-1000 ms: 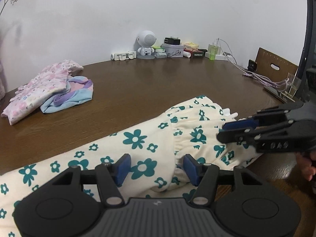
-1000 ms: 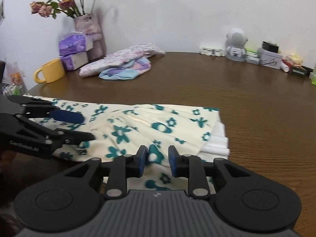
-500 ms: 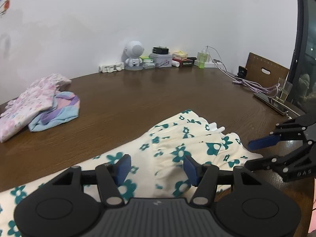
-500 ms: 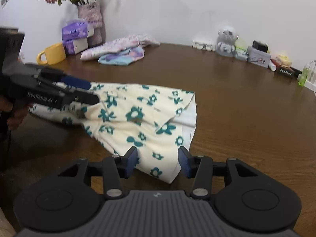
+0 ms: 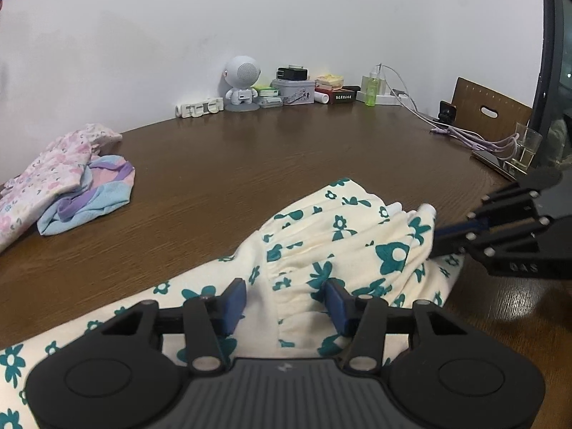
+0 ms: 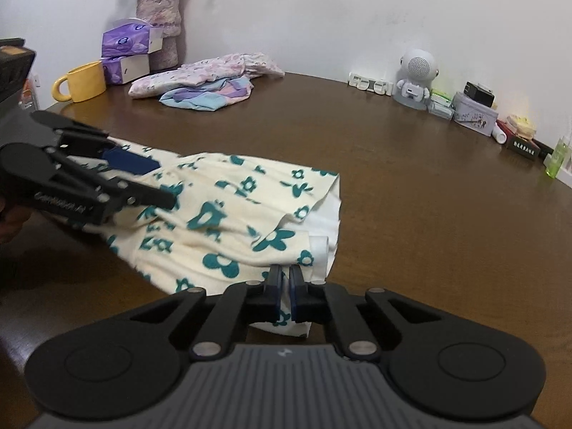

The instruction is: Fold clothes

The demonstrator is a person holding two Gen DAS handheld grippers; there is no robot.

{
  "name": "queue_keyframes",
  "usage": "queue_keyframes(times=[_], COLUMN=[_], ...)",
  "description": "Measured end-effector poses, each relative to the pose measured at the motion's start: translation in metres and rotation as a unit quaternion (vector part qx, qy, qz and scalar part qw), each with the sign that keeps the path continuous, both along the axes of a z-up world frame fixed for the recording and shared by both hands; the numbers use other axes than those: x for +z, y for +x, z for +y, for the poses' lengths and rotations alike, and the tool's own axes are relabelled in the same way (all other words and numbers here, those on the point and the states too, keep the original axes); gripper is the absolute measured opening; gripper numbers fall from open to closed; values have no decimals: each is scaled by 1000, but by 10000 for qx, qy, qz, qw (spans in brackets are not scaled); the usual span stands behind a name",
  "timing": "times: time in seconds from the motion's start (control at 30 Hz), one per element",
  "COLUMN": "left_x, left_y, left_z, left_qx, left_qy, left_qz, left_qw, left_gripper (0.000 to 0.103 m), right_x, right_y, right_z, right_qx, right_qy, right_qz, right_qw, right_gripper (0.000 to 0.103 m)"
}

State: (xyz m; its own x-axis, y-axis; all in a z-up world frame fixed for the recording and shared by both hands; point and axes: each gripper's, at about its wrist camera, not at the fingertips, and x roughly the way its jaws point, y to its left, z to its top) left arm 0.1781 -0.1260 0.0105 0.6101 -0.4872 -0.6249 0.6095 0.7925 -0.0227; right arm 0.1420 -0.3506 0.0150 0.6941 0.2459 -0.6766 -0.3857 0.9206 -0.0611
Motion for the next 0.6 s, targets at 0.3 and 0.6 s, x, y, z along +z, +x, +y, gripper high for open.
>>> queue_keyframes(times=[0.3, 0.6], left_x=[8, 21], left_y=[-9, -26], left_z=[-3, -26], left_qx=[-69, -985], left_qy=[-3, 42], left_qz=[-169, -348], left_qw=[9998, 9945], left_gripper=[47, 62], right_x=[0, 5], right_y=[11, -8], right_z=[-8, -39], right_qx=[-195, -721], right_qy=[254, 1163], right_qz=[1, 166], right_qw=[9995, 9905], right_gripper=[7, 14])
